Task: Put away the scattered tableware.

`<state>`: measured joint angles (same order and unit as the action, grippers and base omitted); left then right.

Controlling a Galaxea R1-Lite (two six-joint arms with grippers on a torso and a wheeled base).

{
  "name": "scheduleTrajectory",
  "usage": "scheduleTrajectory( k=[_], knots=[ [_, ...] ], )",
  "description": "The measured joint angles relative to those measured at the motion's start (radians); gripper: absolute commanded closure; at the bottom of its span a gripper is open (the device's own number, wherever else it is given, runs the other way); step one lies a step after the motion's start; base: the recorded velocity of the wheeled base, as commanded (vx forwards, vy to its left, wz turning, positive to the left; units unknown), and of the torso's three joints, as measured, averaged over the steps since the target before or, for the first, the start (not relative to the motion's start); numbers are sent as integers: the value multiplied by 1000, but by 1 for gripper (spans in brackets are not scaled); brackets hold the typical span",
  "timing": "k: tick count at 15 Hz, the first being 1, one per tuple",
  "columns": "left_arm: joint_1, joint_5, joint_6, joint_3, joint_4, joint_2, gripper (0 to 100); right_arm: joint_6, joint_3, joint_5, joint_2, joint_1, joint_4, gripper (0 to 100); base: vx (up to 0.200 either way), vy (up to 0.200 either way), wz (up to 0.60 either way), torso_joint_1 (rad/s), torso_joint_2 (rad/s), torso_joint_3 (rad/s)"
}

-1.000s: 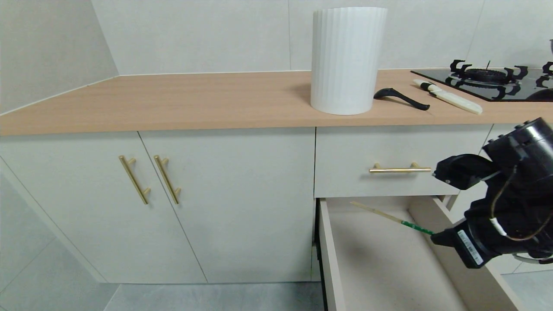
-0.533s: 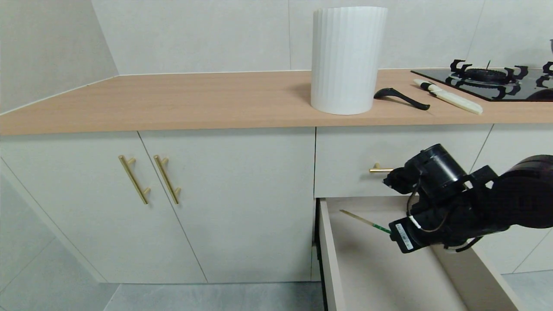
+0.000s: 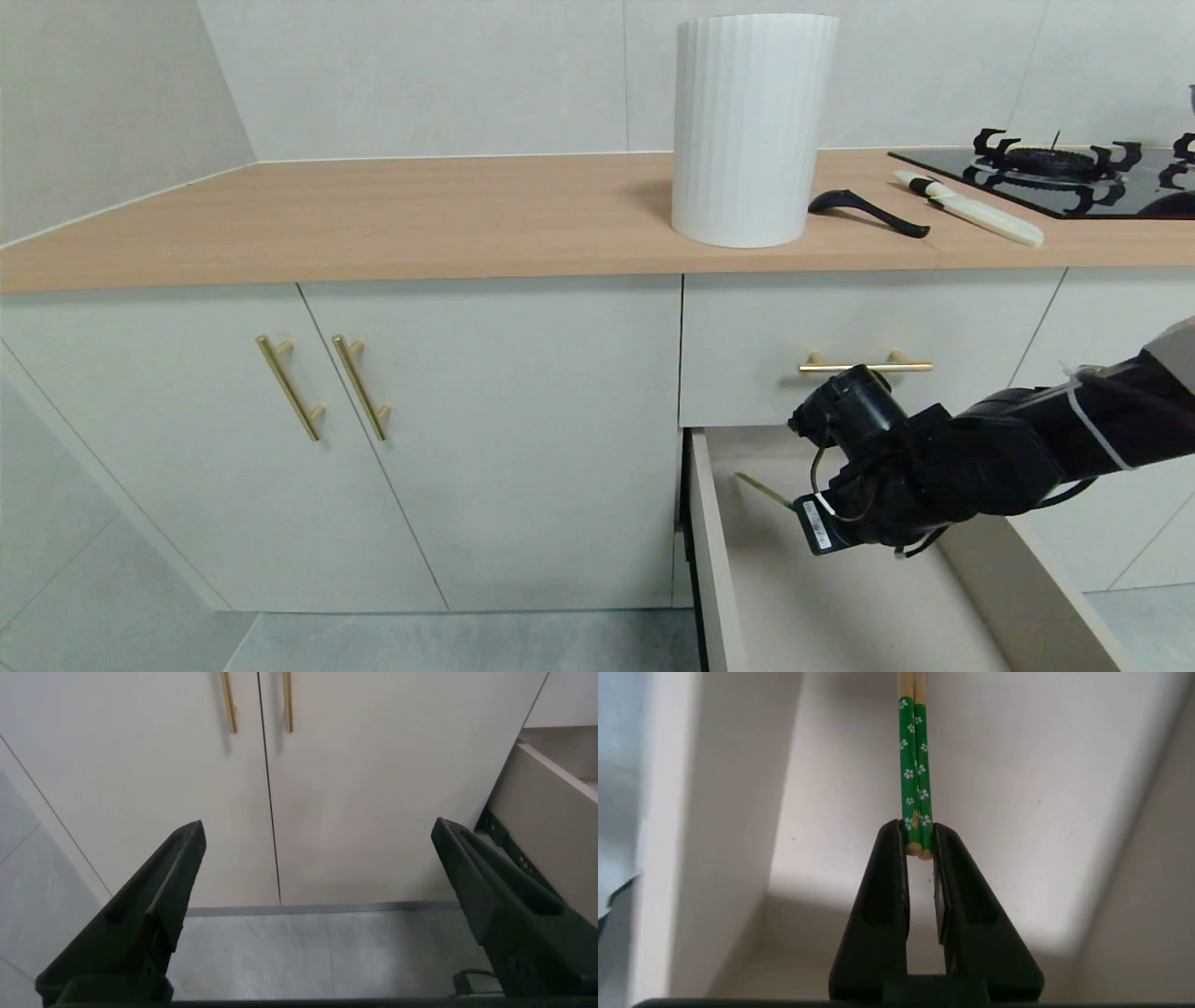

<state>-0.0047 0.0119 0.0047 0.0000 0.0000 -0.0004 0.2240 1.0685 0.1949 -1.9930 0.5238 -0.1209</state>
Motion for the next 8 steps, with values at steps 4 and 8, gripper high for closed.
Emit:
scheduleTrajectory(
  k=[4,8],
  knots=[
    [0,0,0,0,0,0,0,0,2,6,-47,1,1,100,0,0,0,0,0,0],
    [0,0,0,0,0,0,0,0,3,11,-89,8,1,100,0,0,0,0,0,0]
  ],
)
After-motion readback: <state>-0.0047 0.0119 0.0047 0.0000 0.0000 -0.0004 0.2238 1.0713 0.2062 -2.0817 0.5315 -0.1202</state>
